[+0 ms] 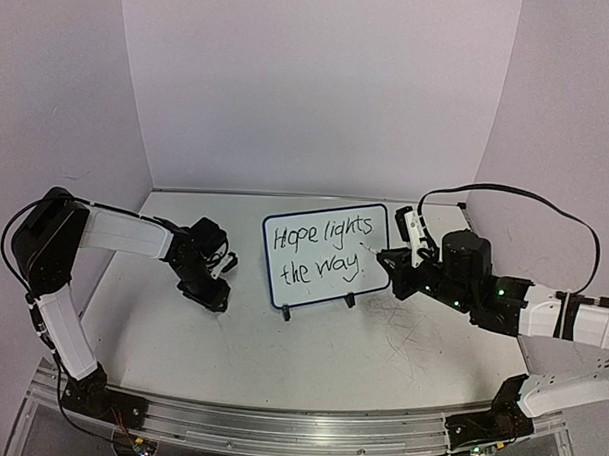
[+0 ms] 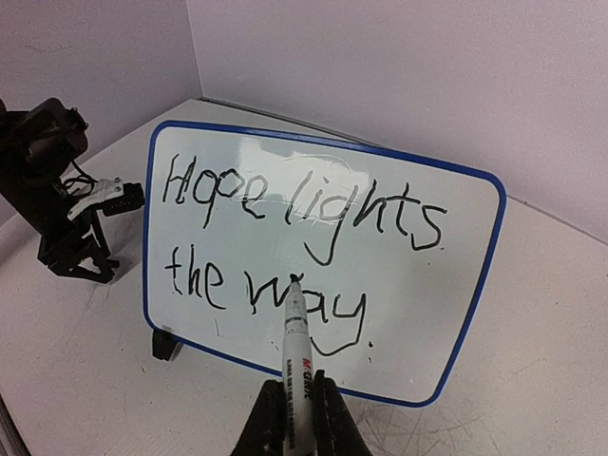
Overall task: Write a sentence on the whiteboard
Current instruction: Pick up the pen cap from the center of the board.
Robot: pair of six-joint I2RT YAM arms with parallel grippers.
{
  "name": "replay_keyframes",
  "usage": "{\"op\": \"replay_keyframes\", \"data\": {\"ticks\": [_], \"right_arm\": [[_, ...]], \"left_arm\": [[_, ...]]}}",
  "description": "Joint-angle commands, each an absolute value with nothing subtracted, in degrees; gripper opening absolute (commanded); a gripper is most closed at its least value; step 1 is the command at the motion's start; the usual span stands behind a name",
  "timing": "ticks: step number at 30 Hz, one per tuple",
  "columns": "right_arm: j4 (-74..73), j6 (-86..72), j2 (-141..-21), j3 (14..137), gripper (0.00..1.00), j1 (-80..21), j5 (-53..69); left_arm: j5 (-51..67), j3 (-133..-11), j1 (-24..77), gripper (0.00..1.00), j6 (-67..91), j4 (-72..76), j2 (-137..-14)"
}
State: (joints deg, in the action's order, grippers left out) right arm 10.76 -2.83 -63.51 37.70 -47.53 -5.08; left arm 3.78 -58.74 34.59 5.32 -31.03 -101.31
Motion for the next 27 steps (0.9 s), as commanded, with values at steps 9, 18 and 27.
{"op": "replay_keyframes", "data": {"ticks": [9,18,27], "right_arm": [[13.73,-2.83,-63.10,37.30,0.00,-47.41,-5.10],[13.85,-2.81,-64.14,38.10,0.00,-47.44,-4.56],[8.02,-0.56,-66.67,43.59,0.00,-47.44,-2.29]], "left_arm": [[0.54,-62.27,35.51,0.33,5.80,-33.64,-104.07],[-1.36,-61.33,35.60,0.17,6.80,-33.88,-103.59],[-7.73,-57.39,36.05,0.08,7.87,-29.34,-87.29]]}}
